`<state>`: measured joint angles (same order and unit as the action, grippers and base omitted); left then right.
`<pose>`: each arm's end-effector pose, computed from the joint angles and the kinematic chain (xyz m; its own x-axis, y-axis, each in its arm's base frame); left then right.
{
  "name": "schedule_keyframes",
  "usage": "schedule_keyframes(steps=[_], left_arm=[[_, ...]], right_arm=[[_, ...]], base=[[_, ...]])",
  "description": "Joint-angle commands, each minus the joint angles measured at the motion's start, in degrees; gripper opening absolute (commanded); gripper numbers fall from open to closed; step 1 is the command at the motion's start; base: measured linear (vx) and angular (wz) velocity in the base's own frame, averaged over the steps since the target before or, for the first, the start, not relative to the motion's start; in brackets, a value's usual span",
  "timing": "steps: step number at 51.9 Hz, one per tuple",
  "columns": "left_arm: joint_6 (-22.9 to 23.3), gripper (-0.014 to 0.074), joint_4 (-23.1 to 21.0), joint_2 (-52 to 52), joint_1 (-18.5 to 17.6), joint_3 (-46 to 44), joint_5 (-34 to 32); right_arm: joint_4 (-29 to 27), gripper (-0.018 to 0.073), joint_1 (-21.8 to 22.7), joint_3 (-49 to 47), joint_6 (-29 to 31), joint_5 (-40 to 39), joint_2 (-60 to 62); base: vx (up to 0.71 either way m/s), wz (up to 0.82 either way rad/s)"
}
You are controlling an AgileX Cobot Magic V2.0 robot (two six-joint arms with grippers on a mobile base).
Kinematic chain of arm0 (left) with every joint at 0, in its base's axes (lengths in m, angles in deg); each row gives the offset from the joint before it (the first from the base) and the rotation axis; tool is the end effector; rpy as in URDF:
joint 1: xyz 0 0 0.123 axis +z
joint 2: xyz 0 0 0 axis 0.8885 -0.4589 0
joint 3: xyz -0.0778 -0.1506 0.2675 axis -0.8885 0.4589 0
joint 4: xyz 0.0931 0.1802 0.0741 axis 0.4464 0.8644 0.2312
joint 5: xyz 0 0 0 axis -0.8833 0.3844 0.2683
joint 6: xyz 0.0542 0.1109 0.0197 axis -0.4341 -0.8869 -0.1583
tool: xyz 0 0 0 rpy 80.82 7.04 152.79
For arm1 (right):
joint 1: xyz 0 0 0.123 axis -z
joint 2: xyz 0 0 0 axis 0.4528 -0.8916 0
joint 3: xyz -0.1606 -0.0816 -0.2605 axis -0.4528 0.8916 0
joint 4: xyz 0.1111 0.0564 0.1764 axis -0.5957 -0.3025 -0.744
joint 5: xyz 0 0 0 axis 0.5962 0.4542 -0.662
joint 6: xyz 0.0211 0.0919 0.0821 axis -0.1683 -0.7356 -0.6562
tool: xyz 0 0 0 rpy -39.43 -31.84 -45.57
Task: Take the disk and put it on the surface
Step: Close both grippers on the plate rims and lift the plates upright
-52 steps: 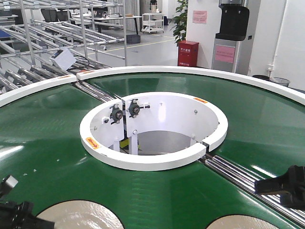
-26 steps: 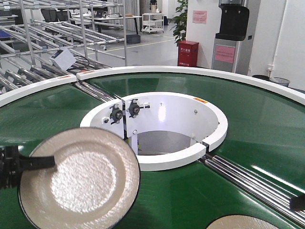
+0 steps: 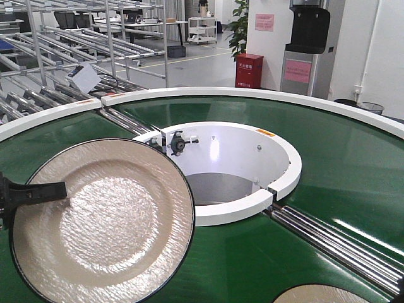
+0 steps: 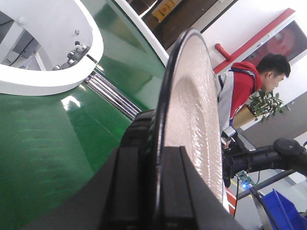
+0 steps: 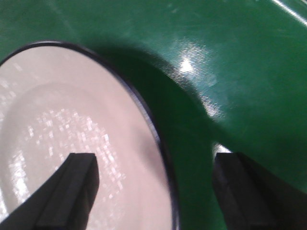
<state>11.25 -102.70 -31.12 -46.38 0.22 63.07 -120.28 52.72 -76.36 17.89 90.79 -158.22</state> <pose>0.2707 -0.0410 0.3763 -0.6750 -0.3711 -0.6377 0.4396 0.4918 -0.7516 0.2773 -0.0640 0.2265 -0.9310 0.2936 -0.2167 0.1638 0.8669 0.4709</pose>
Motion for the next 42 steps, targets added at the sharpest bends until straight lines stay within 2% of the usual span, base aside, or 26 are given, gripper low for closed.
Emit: schedule_keyframes(steps=[1,4,9,14,18,21,23,28,30,35,42], left_arm=[[1.10,-0.0005,-8.26,2.17,-0.21,-1.51,3.13],[1.10,-0.0005,-8.26,2.17,-0.21,-1.51,2.89],[1.10,-0.0005,-8.21,2.17,-0.21,-1.51,2.76],[1.68,-0.0005,-8.07,2.17,-0.21,-1.51,2.22],[2.18,-0.0005,-7.67,2.17,-0.21,-1.51,1.30],[2.31,-0.0005,-7.14,2.17,-0.21,-1.51,0.96],[2.76,-0.0005,-6.57,2.17,-0.21,-1.51,0.53],[3.49,-0.0005,-4.56,2.17,-0.21,-1.51,-0.75],[3.69,-0.0005,-3.64,2.17,-0.21,-1.51,-1.30],[4.86,-0.0005,-1.74,2.17,-0.21,-1.51,-2.23],[6.70,-0.0005,-1.24,2.17,-0.21,-1.51,-1.19]], right_arm=[[-2.03,0.0543,0.18,-1.75,0.89,-0.19,0.23],[-2.22,0.0543,0.18,-1.75,0.82,0.18,-1.28],[-5.73,0.0542,-0.20,-1.69,1.35,1.99,-3.74],[-9.24,0.0536,-2.60,-1.69,5.32,3.78,-5.43],[-9.55,0.0509,-4.77,-1.69,5.63,3.37,-6.32],[-9.64,0.0436,-5.85,-1.69,5.05,2.63,-6.56],[-9.82,0.0355,-6.13,-1.69,4.98,2.37,-6.56],[-11.33,0.0064,-5.84,-1.69,5.48,4.20,-5.83],[-11.78,-0.0017,-5.43,-1.69,5.45,4.81,-5.07],[-13.83,-0.0015,-4.87,-1.69,5.16,5.47,-2.77],[-20.63,-0.0010,-4.93,-1.69,4.89,7.67,3.15]], base=[[0.00,0.00],[0.00,0.00],[0.00,0.00],[0.00,0.00],[0.00,0.00],[0.00,0.00],[0.00,0.00],[0.00,0.00],[0.00,0.00],[0.00,0.00],[0.00,0.00]])
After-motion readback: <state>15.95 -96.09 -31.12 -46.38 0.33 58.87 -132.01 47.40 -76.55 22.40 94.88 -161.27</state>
